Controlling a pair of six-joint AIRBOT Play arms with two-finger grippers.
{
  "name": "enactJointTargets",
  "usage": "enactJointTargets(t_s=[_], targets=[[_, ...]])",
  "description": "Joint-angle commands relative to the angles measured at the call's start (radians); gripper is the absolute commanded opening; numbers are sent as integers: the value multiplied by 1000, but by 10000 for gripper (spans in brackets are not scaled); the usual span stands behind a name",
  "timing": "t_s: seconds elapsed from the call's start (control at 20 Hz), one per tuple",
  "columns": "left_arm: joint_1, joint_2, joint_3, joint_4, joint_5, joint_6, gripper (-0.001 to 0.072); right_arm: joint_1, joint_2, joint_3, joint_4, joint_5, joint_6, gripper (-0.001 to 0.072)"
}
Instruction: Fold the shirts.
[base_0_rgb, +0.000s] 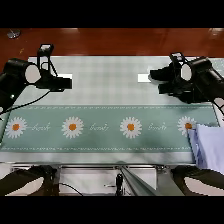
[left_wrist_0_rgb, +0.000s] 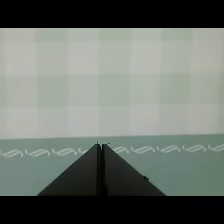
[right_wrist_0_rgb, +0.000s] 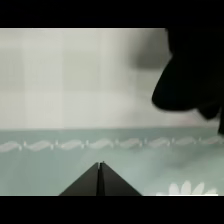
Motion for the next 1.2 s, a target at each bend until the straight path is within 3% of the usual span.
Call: enactJointTargets(t_s=[0.0,0.05,0.1,0.15,0.25,0.35,0.55,0.75,0.8,0.85,0.9,1.05,1.15], targets=[[5,-5,1,5,180,1,38,-5,-3,0,-153,-201,12,225],[13,-12,1,12,251,1,206,-16,-6,0,-244,-275,48,639],[24,-22,1,16,321,1,559,-35,-10,0,-342,-331,107,624],[38,-35,1,17,375,2,703,-67,-15,2,-435,-369,195,624],[63,-60,1,16,407,1,703,-180,-45,22,-493,-432,364,623],[77,-84,1,16,406,0,703,-292,-115,68,-399,-453,376,622],[76,-123,1,15,401,0,702,-415,-314,185,-44,-348,145,622],[76,-135,1,15,314,1,702,-456,-463,278,78,-97,45,605],[76,-135,3,16,266,1,702,-456,-472,290,128,-61,-2,446],[76,-135,6,16,205,1,702,-456,-469,309,208,-43,-82,62],[75,-134,6,16,136,2,702,-456,-458,343,280,-31,-128,18],[105,-104,6,16,-79,96,701,-435,-363,495,359,-53,-172,18],[128,-34,-3,-20,-140,114,702,-409,-262,607,394,-74,-213,17]])
